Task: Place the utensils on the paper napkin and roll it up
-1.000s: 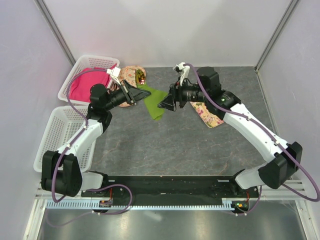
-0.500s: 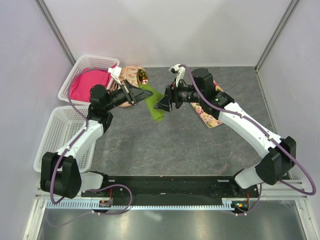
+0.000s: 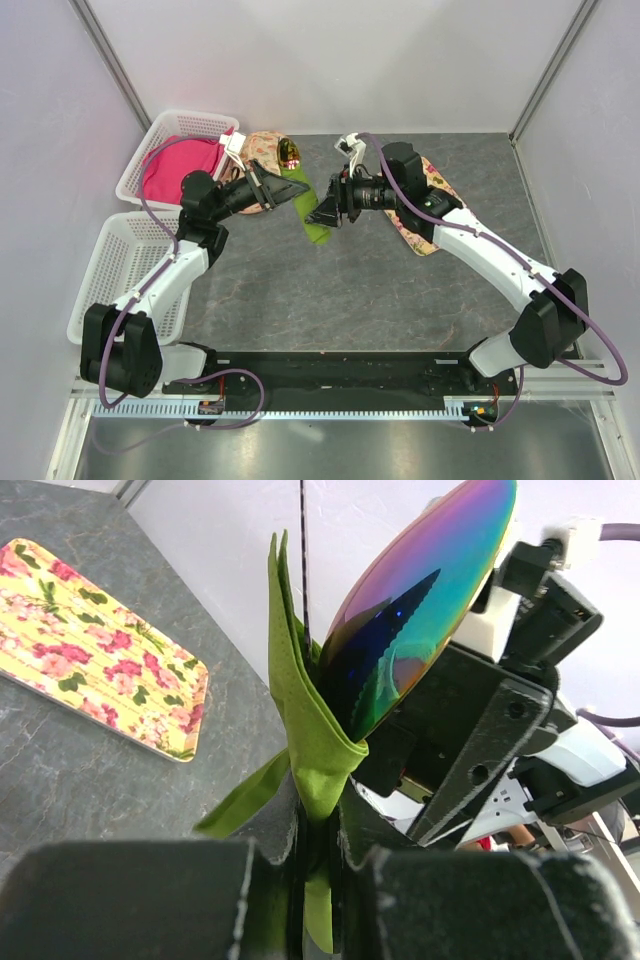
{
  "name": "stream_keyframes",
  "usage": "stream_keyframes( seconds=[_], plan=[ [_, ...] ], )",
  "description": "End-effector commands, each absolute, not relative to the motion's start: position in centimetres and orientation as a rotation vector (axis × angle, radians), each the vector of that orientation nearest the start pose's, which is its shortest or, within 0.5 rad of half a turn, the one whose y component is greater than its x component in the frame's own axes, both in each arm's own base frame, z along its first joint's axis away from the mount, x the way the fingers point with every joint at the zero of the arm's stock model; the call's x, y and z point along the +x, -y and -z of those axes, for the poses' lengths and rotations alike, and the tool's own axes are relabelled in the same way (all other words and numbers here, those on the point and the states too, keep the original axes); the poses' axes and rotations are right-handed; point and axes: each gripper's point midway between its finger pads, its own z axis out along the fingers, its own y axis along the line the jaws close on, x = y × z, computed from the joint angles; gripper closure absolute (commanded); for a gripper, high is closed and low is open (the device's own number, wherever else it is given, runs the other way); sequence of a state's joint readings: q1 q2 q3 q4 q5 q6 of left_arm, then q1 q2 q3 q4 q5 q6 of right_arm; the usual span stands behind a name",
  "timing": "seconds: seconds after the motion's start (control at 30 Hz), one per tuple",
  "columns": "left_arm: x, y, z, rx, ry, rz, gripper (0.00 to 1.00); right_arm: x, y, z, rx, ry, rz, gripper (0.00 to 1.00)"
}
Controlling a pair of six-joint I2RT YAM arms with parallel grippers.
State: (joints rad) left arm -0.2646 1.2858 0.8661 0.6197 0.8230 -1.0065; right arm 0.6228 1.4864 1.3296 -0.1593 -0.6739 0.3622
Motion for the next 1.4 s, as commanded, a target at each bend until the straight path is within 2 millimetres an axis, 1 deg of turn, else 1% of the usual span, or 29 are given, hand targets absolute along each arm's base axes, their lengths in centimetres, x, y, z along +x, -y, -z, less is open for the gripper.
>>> stream_keyframes(
  seconds=[0.0,0.07,0.1,0.17,0.2,0.37,0.47,0.5,0.57,0.6,0.63,0.7,0.73,0.77,0.8,0.87,0.9,0.93,0.97,1.0,1.07,1.1,1.23,1.3,1.37],
  plan=[
    [29.3,24.5,-36.6,0.285,-1.514,1.602,0.98,26.6,-35.7,-30.6,-0.770,-1.840,-1.405,0.37],
    [29.3,24.5,-36.7,0.286,-1.512,1.602,0.98,26.3,-35.9,-30.7,-0.764,-1.839,-1.436,0.42],
    [29.3,24.5,-36.7,0.286,-1.512,1.602,0.98,26.1,-35.9,-31.0,-0.771,-1.828,-1.452,0.47],
    [29.3,24.5,-36.7,0.288,-1.512,1.603,0.98,25.8,-35.9,-31.0,-0.768,-1.829,-1.476,0.51],
    [29.3,24.4,-36.8,0.286,-1.506,1.601,0.98,25.6,-36.0,-31.5,-0.773,-1.806,-1.503,0.55],
    [29.2,24.5,-36.6,0.292,-1.503,1.610,0.98,24.7,-36.4,-31.6,-0.771,-1.796,-1.583,0.59],
    [29.0,24.5,-36.8,0.305,-1.491,1.617,0.98,24.6,-36.4,-31.8,-0.755,-1.790,-1.621,0.69],
    [28.8,24.5,-36.9,0.308,-1.491,1.623,0.98,24.4,-36.5,-31.8,-0.754,-1.792,-1.633,0.74],
    [28.7,24.5,-37.0,0.315,-1.483,1.621,0.98,24.5,-36.5,-31.9,-0.747,-1.794,-1.647,0.81],
    [28.6,24.5,-36.9,0.319,-1.484,1.621,0.98,24.4,-36.5,-32.0,-0.745,-1.789,-1.647,0.97],
    [28.6,24.5,-36.8,0.318,-1.487,1.620,0.98,24.5,-36.5,-32.1,-0.743,-1.785,-1.639,1.00],
    [28.3,24.4,-37.0,0.334,-1.479,1.608,0.98,24.8,-36.3,-32.5,-0.728,-1.770,-1.610,1.00],
    [28.2,24.4,-36.9,0.337,-1.481,1.605,0.96,24.9,-36.2,-32.7,-0.725,-1.760,-1.597,1.00],
    [28.3,24.4,-36.6,0.331,-1.499,1.595,0.90,25.0,-36.1,-33.1,-0.718,-1.745,-1.580,1.00],
    [28.2,24.3,-36.8,0.329,-1.498,1.590,0.76,25.1,-36.0,-33.3,-0.717,-1.737,-1.570,1.00],
    [28.2,24.2,-36.3,0.330,-1.511,1.571,0.64,25.2,-35.8,-34.2,-0.711,-1.708,-1.548,1.00],
    [27.9,24.1,-36.3,0.332,-1.508,1.565,0.54,25.3,-35.8,-34.4,-0.710,-1.699,-1.540,1.00],
    [27.9,24.1,-36.0,0.324,-1.518,1.560,0.50,25.2,-35.7,-34.7,-0.714,-1.686,-1.535,1.00],
    [28.0,24.0,-35.6,0.319,-1.535,1.547,0.42,25.2,-35.6,-35.1,-0.714,-1.674,-1.531,1.00],
    [28.1,23.9,-35.4,0.312,-1.540,1.537,0.36,25.2,-35.5,-35.3,-0.712,-1.670,-1.530,1.00],
    [27.8,23.9,-35.0,0.315,-1.546,1.532,0.30,25.1,-35.4,-35.8,-0.712,-1.654,-1.523,1.00],
    [27.7,23.8,-34.7,0.311,-1.556,1.533,0.23,25.0,-35.4,-35.9,-0.713,-1.649,-1.520,1.00],
    [27.7,23.7,-33.5,0.289,-1.589,1.519,0.11,24.7,-35.1,-36.4,-0.716,-1.625,-1.518,1.00],
    [27.9,23.6,-33.0,0.274,-1.606,1.514,0.08,24.6,-35.1,-36.6,-0.717,-1.619,-1.528,1.00],
    [27.9,23.7,-32.8,0.269,-1.611,1.517,0.07,24.3,-35.1,-37.1,-0.723,-1.603,-1.539,1.00]
  ],
)
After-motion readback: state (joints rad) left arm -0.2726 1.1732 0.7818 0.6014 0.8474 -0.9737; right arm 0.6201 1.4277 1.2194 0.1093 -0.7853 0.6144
